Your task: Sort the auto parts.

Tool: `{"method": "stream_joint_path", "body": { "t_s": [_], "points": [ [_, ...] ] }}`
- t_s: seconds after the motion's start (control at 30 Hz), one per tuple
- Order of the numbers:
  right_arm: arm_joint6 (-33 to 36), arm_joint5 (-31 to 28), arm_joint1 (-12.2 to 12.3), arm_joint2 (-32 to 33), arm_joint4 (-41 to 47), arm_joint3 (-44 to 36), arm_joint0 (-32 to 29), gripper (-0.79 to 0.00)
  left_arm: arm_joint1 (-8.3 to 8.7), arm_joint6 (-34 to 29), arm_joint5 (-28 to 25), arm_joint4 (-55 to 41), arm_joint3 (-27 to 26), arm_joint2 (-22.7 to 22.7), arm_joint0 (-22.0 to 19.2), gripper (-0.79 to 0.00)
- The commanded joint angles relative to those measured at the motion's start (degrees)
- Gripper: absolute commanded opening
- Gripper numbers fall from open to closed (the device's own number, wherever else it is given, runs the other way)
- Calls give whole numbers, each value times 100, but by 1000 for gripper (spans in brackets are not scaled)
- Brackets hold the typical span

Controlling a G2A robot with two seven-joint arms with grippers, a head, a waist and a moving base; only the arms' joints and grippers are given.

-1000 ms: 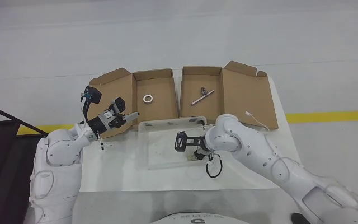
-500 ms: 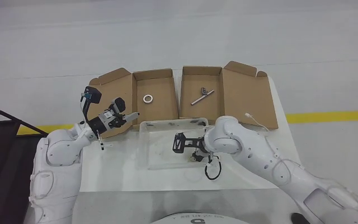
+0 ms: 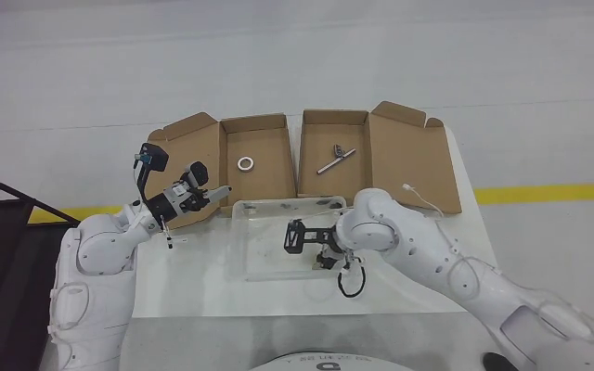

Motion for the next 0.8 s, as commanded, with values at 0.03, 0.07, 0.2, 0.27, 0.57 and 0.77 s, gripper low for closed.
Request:
{"method": "stream_joint_path", "body": {
  "t_s": [0.03,0.07,0.2,0.27,0.57,0.77],
  "points": [
    [-6,40,-50,-121,-45,116,73,-385,0,0,0,0,0,0,0,0],
    [-11,62,-68,-165,-57,151,94,-394,0,0,0,0,0,0,0,0],
    [-30,141,-134,-295,-84,272,177,-419,0,0,0,0,0,0,0,0],
    [-55,167,-161,-336,-74,330,212,-422,0,0,0,0,0,0,0,0],
    [-68,238,-250,-468,-62,550,346,-446,0,0,0,0,0,0,0,0],
    [-99,297,-297,-530,-107,656,408,-585,0,0,0,0,0,0,0,0]
  ]
}}
